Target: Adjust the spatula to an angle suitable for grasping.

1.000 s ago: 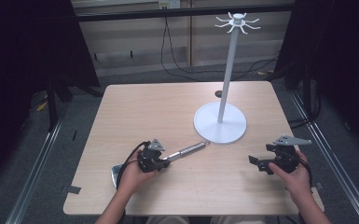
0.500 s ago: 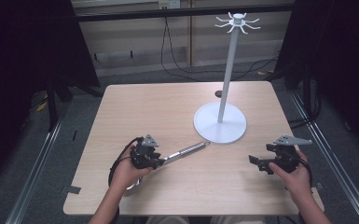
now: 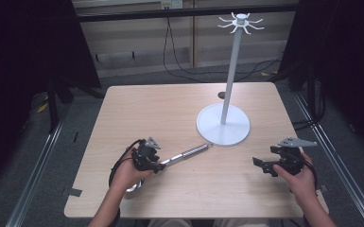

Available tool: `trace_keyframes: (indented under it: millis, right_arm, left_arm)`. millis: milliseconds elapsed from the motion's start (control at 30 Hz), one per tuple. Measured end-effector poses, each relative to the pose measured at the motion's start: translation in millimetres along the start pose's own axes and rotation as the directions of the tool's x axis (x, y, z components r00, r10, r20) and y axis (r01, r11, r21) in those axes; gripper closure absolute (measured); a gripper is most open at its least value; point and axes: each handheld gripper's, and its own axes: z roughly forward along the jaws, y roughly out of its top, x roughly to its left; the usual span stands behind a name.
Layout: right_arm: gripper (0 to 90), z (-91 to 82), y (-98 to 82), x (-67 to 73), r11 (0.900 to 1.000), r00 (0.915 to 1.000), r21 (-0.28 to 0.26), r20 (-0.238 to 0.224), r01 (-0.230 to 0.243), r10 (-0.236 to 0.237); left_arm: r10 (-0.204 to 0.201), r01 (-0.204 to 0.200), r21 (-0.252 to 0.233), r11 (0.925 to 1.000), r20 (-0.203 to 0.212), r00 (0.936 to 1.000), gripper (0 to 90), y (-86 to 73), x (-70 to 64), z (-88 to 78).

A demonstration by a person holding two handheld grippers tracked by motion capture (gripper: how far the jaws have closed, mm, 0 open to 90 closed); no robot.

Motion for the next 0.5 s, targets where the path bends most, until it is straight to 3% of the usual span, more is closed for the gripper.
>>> trace_keyframes:
  millis: [167, 267, 400, 500]
  right_arm:
    - [6.7, 0.6, -0.1, -0.2, 1.000, 1.0000, 0.002, -0.003, 0.002, -0.002]
    - [6.7, 0.6, -0.3, -0.2, 1.000, 1.0000, 0.003, -0.003, 0.003, -0.003]
    - [6.7, 0.7, -0.5, -0.1, 1.000, 1.0000, 0.005, -0.002, 0.003, -0.003]
    - [6.7, 1.4, -0.7, 0.1, 1.000, 1.0000, 0.009, 0.002, 0.010, -0.010]
  left_arm:
    - [0.029, -0.028, 0.046, 0.9986, -0.012, 0.9995, 57.4, 4.4, -2.9, 2.1]
    - [-0.002, 0.002, 0.030, 0.9995, -0.007, 1.0000, 59.8, 4.2, -5.4, 5.3]
    - [0.046, -0.046, 0.080, 0.9958, 0.007, 0.9989, 69.2, 7.2, -5.2, 3.1]
    - [0.064, -0.067, 0.081, 0.9945, 0.029, 0.9975, 71.0, 8.6, -7.3, 3.9]
